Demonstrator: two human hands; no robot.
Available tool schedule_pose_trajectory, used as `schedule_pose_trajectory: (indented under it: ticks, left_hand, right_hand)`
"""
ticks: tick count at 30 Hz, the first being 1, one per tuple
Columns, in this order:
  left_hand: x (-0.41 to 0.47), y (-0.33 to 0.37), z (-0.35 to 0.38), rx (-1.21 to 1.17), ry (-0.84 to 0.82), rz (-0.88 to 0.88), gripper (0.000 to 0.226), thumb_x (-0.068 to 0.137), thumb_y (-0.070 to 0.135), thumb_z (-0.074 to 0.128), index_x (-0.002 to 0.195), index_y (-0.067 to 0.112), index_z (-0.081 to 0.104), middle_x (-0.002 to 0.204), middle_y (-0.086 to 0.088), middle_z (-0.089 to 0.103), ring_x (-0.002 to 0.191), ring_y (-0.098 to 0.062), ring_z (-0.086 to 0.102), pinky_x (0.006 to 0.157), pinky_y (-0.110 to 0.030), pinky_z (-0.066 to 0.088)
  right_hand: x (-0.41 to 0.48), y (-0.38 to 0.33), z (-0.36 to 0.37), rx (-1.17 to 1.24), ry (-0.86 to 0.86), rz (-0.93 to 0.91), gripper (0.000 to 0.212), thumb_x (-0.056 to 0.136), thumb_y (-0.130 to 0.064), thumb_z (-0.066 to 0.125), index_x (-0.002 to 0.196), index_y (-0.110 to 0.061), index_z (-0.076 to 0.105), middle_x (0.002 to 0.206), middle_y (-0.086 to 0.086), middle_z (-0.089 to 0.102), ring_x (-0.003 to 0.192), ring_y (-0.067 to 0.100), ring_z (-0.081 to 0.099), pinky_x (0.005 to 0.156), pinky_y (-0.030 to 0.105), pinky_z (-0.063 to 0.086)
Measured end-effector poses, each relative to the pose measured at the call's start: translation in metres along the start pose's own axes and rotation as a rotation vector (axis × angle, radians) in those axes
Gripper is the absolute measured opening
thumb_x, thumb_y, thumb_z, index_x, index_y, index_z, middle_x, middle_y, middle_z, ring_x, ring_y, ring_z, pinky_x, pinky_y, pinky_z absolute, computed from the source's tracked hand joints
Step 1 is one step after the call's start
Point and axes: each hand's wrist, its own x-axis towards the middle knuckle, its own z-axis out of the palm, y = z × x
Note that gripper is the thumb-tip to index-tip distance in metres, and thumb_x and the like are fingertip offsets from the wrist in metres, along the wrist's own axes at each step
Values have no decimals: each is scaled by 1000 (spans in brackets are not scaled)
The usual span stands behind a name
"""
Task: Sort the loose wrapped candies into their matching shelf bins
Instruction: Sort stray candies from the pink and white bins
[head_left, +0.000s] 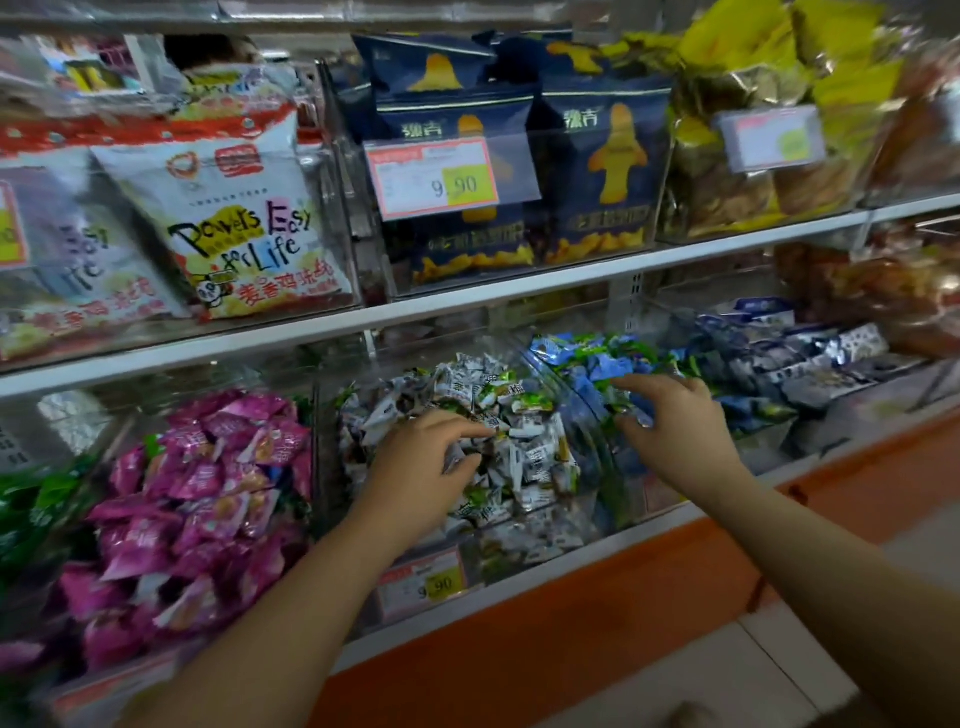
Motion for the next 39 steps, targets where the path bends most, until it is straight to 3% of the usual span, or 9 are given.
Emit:
schedule_pose_trajectory:
  ticks: [5,8,11,15,21,25,32,37,39]
  left_hand:
    - [-32,-27,-37,71,120,26,24,94,26,55,117,30,63,118,15,53,104,0,48,90,-17,36]
    - [-57,-54,-64,103,164,-34,24,94,23,56,117,27,63,113,14,53,103,-6,51,89,-19,39]
    - [-80,-85,-85,117,179,-100,24,93,19,58,115,25,65,105,11,56,94,-8,53,80,-13,41]
    - [-94,-118,-96,223,98,-99,25,92,25,57,116,29,65,121,10,60,115,-14,52,99,-43,41]
    - [-88,-120,-92,313,-209,-61,44,93,52,48,133,34,50,141,13,43,136,-12,25,114,-55,12]
    - [-84,-113,-86,456,-374,-60,42,93,57,41,128,38,55,147,16,35,143,-15,8,111,-62,-6]
    - [-105,-133,-106,467,-321,-13,35,93,56,43,116,40,63,134,26,48,140,-2,15,110,-59,-17]
    - [-126,-138,-114,431,-320,-32,29,93,49,48,114,38,65,128,26,54,141,-1,16,114,-53,-13]
    - [-125,-135,-115,390,-278,-34,25,93,46,50,109,37,67,120,24,59,135,0,27,117,-52,-5]
  right_hand:
    - [-17,-68,10,144,-49,-232,30,91,-22,61,121,-23,63,114,3,64,116,30,46,92,47,43]
    - [-28,-116,23,189,-142,-384,28,91,-25,60,119,-24,64,119,-1,64,114,23,52,95,45,45]
    - [-37,-156,39,185,-297,-519,31,95,-25,55,126,-25,59,127,-4,59,109,15,55,93,31,47]
    - [-42,-194,60,118,-498,-665,39,99,-20,50,138,-24,48,149,-7,38,130,14,42,105,24,38]
    - [-34,-206,69,84,-584,-695,34,100,-26,44,133,-26,52,154,-11,28,135,9,35,106,24,36]
    - [-33,-202,69,116,-605,-673,32,100,-27,45,130,-31,54,153,-15,26,135,7,33,106,24,37]
    - [-32,-199,71,135,-584,-679,32,99,-29,47,130,-33,55,152,-15,28,134,8,35,105,25,37]
    - [-33,-198,71,150,-573,-676,32,99,-28,47,129,-31,56,152,-14,30,128,9,43,94,19,39]
    - [-33,-199,71,146,-575,-678,32,99,-28,47,129,-30,56,152,-13,30,128,10,43,97,21,39]
